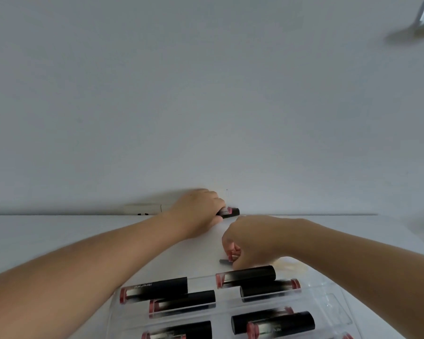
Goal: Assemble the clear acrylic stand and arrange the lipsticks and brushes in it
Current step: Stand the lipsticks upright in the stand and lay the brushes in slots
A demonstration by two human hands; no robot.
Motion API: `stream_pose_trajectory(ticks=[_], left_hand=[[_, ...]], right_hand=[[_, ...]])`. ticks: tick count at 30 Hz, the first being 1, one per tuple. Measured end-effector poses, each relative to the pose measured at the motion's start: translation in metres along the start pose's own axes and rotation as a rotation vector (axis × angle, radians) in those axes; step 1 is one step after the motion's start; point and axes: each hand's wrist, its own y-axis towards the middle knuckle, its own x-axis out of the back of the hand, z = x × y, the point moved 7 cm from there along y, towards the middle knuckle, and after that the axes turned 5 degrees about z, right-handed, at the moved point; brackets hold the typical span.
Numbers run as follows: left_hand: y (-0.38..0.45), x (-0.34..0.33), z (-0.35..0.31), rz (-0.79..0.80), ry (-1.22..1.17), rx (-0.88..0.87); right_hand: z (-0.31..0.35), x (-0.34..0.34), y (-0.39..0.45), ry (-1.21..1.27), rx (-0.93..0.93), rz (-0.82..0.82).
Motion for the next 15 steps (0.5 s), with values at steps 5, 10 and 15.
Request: stream_pose_trajectory(ticks=[5,10,15], left_hand=[[0.001,-0.004,0.000,0.130,0.032,0.014],[-0.014,0.006,0.004,0.253,0.019,0.096],[-0.058,0.068,0.017,0.144,-0.207,0.284]], right_hand=[[-0.004,-0.005,-0.005,-0.014,0.010,0.024],[-0.004,0.009,-0.018,0.019,-0.019,-0.013],[-0.013,0.048,-0.054,0.186,-0.055,-0.306]])
